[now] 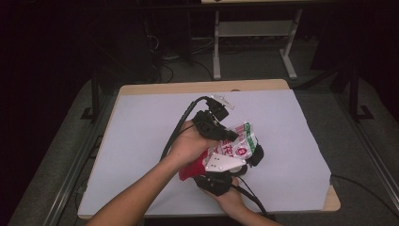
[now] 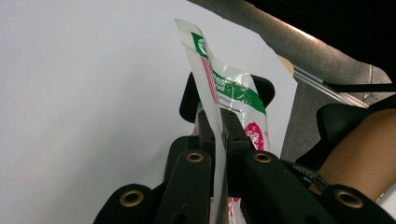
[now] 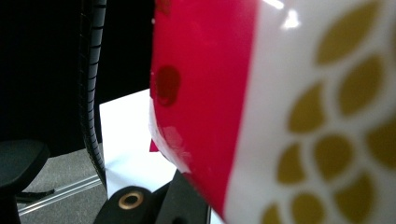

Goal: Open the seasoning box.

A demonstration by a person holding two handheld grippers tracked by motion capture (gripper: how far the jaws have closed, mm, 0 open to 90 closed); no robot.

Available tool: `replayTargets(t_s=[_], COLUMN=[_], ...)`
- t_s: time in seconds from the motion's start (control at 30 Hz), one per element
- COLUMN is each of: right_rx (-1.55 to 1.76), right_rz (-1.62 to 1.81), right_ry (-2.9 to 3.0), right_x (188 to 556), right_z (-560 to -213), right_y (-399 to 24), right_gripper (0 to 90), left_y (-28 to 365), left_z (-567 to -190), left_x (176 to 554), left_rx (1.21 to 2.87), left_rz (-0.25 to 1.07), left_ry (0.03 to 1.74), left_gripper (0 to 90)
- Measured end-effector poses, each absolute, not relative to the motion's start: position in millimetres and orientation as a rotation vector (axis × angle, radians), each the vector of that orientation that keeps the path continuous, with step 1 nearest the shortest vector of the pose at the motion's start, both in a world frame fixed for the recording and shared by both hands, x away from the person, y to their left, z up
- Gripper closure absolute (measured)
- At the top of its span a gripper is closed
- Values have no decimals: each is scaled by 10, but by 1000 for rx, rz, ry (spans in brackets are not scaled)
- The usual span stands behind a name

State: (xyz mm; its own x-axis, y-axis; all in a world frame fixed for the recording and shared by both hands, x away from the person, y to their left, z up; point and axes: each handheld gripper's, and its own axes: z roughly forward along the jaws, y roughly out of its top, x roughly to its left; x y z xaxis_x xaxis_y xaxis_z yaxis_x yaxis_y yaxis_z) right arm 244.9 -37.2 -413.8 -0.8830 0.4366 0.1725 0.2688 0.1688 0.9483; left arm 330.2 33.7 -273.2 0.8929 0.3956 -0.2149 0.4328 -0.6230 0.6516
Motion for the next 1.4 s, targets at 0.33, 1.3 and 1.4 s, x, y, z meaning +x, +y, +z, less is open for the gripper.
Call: replayTargets(t_s=[0.33, 1.3, 1.4], right_rx=[702, 721, 711], right_rz=[1806, 1825, 1824], right_ry=[2296, 2305, 2299], right_x=[2445, 2429, 2431], right_z=[-4155, -4166, -4164], right_y=[-371, -365, -361], right_gripper=[900, 900, 900], left_y=[334, 331, 336], left_z=[-2749, -2745, -2750], left_x=[3297, 3289, 3292], left_rx=[2301, 2274, 2271], left_rz=[-71, -79, -82], left_ry=[601, 603, 610], left_gripper=[899, 900, 900])
